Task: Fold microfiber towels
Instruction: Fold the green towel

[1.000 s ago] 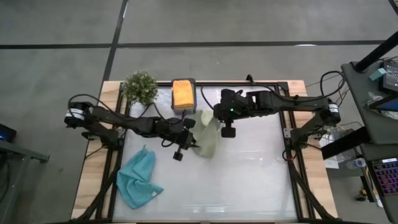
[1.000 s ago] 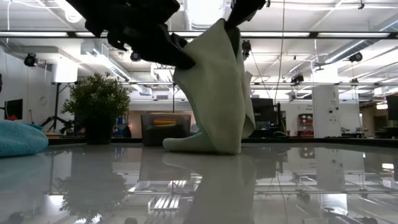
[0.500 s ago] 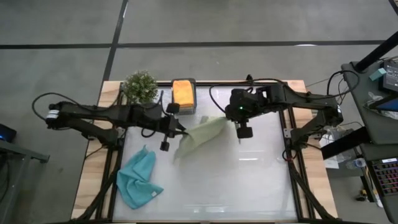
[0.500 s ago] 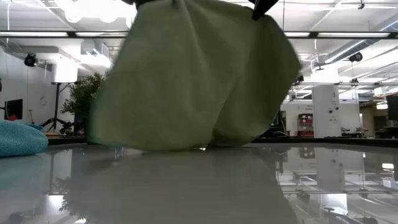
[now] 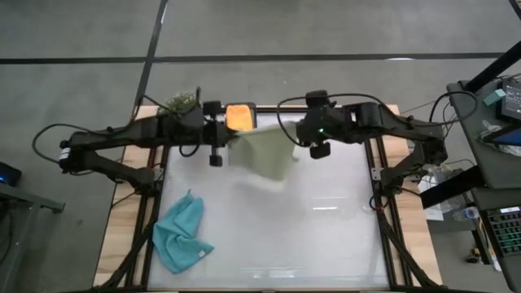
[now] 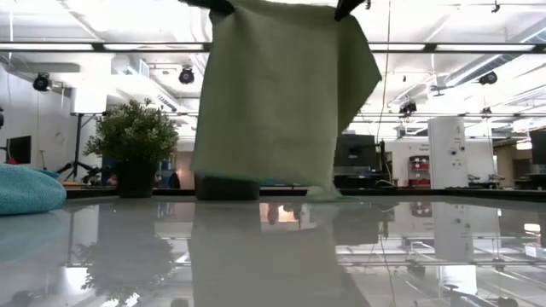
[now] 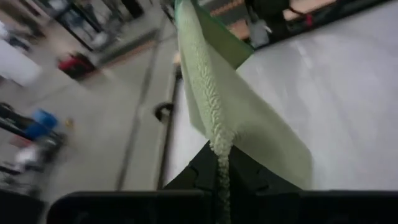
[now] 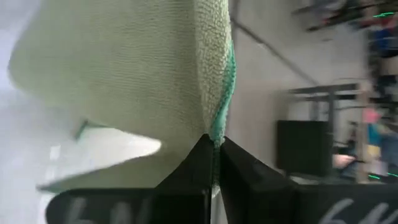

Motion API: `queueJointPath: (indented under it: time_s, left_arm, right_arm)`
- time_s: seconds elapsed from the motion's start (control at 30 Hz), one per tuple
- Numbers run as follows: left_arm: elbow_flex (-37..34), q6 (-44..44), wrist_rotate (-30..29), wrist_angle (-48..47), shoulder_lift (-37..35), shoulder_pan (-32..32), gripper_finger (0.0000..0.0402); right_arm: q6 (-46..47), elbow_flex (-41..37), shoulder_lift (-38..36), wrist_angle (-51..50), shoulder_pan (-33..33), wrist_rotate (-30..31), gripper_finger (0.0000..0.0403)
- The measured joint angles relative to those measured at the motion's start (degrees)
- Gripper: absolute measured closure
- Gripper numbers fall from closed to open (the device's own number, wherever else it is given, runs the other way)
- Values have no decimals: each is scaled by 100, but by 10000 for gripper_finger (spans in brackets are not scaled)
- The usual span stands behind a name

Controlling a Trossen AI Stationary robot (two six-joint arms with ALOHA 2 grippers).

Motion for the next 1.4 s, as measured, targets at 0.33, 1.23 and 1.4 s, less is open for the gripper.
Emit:
queueJointPath:
  time_s: [0.33,1.23,1.4]
  left_arm:
    - [-44,-95,897,-438,-56,-175,402]
    - [-974,-2473,1487,-936,1200,-1685,401]
    - [-1046,-2593,1477,-1162,1245,-1683,401]
  right_arm:
    - [1008,636,16,-755,3,-2064,394]
    - [2313,-3733,1,2466,-18,-4027,356]
    - [2355,-4094,-8,2647,-381,-4070,291]
